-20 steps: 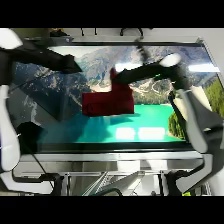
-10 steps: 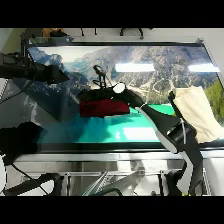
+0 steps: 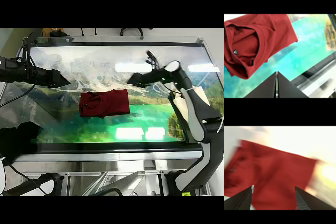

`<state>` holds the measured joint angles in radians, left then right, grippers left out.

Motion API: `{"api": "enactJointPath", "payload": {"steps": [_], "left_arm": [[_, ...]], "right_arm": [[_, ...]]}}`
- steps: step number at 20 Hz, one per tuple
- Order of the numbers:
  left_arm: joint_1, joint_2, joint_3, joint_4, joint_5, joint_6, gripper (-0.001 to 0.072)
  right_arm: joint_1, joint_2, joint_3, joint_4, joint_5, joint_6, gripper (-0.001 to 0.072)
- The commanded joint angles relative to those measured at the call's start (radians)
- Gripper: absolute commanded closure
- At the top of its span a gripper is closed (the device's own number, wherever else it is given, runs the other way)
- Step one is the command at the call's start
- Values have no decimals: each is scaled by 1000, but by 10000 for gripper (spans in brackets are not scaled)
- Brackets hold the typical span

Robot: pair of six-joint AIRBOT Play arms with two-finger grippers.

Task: Fold the shirts.

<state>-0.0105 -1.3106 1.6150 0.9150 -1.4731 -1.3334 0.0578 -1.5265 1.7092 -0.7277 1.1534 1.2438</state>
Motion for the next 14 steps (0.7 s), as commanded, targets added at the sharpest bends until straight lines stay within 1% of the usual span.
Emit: {"api": "enactJointPath", "payload": {"steps": [1,8,12,13,14], "left_arm": [[1,0,-1,0,-2,1,695],[1,0,-1,0,-1,2,695],[1,0,-1,1,-1,2,695],[1,0,-1,1,-2,2,696],[1,0,-1,1,-2,2,695]], "right_arm": [[-92,-58,-33,-65,94,43,133],[19,-196,-34,16,97,-9,125],[73,-243,-34,134,78,-60,126],[82,-246,-34,158,75,-71,132],[88,-246,-33,183,75,-72,200]]}}
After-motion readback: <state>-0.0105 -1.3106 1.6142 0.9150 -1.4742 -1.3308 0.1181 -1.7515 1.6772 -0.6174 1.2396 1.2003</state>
